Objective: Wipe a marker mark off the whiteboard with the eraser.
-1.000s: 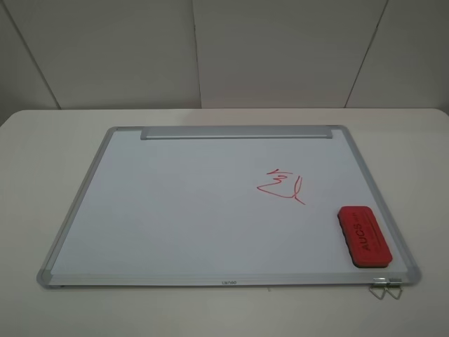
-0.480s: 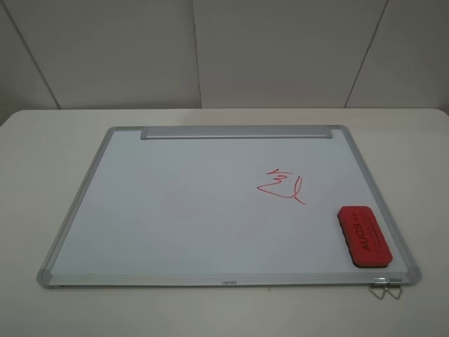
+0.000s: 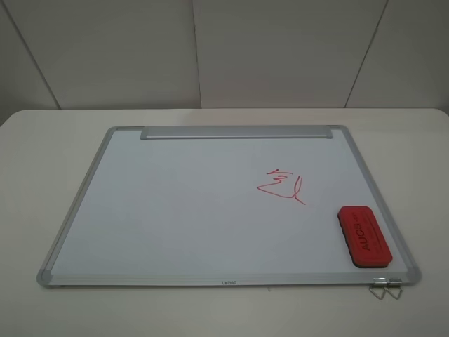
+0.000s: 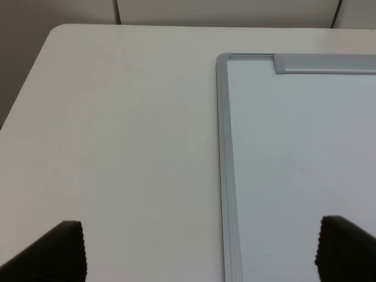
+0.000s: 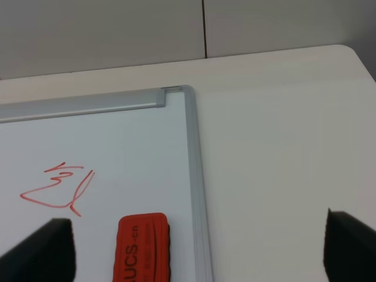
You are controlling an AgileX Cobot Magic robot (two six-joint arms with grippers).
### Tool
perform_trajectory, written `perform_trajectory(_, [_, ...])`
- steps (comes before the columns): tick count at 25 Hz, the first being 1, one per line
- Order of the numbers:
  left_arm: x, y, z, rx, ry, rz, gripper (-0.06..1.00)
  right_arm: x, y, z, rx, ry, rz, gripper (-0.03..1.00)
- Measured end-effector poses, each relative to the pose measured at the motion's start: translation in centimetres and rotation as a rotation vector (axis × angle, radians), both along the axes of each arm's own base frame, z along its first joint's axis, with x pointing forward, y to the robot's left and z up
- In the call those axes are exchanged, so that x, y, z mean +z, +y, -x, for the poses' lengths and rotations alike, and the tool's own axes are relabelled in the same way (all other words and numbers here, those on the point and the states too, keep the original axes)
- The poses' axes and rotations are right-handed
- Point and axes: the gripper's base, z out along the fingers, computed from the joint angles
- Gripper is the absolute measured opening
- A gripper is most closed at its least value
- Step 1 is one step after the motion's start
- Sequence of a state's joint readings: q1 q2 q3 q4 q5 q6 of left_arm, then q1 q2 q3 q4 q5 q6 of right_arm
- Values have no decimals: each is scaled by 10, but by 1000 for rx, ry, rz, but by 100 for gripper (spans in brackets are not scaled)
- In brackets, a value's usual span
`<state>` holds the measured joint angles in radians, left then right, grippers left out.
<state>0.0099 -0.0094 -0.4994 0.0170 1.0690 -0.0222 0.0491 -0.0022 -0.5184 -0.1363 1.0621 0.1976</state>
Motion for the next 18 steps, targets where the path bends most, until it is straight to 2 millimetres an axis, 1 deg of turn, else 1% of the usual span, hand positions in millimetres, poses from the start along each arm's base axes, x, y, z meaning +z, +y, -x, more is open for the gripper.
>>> perform_trajectory(8, [0,0,0,0,0,0,78,0,0,0,5,1,7,75])
perform_trajectory(13, [0,0,0,0,0,0,78,0,5,0,82,7,41,75])
perform_trajectory(18, [0,0,0,0,0,0,78,0,6,0,91,8,41,75])
